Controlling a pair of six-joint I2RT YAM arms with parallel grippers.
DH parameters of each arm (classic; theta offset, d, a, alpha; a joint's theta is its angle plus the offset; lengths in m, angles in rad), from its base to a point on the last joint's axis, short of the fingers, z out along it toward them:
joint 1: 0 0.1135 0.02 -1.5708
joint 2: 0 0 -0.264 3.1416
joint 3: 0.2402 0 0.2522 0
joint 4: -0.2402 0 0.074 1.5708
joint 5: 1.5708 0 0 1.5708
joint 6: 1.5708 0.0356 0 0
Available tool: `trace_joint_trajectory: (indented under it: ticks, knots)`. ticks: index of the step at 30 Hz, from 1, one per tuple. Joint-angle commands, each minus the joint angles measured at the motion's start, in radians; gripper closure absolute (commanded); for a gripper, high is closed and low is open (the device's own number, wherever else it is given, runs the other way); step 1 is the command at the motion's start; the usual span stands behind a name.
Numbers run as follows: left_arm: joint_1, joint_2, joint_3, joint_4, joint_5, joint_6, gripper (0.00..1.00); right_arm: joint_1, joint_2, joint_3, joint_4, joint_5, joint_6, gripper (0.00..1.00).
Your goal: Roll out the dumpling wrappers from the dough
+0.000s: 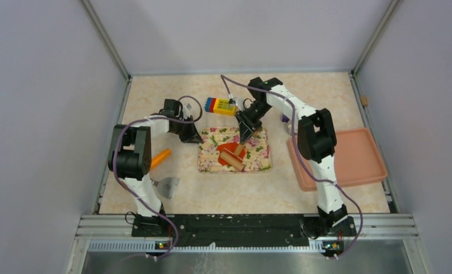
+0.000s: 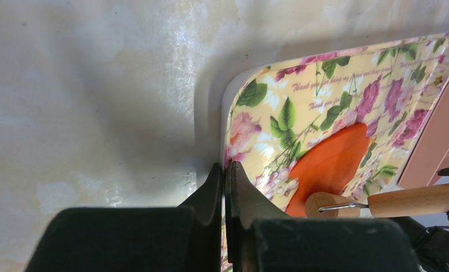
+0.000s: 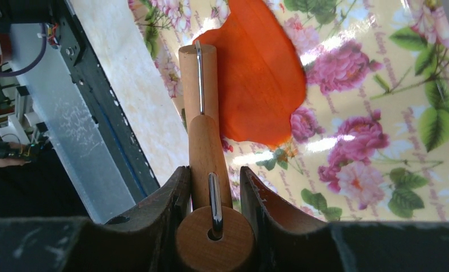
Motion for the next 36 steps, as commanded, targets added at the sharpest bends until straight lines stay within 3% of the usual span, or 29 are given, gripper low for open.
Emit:
trace_joint_trajectory:
  ticks: [1,13,24,29,36]
  knots:
    - [-0.003,0.040,0.013,0.003,-0.043,0.014,1.00,0.039,0.124,0.020,0.104,0.166,-0.112,1.00]
    - [-0.003,0.060,0.026,-0.001,-0.045,0.022,1.00,0.110,0.171,0.129,0.048,0.161,-0.316,1.00]
    - [-0.003,0.062,0.040,-0.013,-0.056,0.031,1.00,0.107,0.084,0.430,-0.163,0.116,-0.345,1.00]
    - [-0.003,0.066,0.050,-0.015,-0.053,0.034,1.00,0.096,0.000,0.389,-0.185,0.122,-0.364,1.00]
    - [-0.003,0.067,0.052,-0.021,-0.056,0.043,1.00,0.062,0.076,0.455,-0.218,0.074,-0.318,1.00]
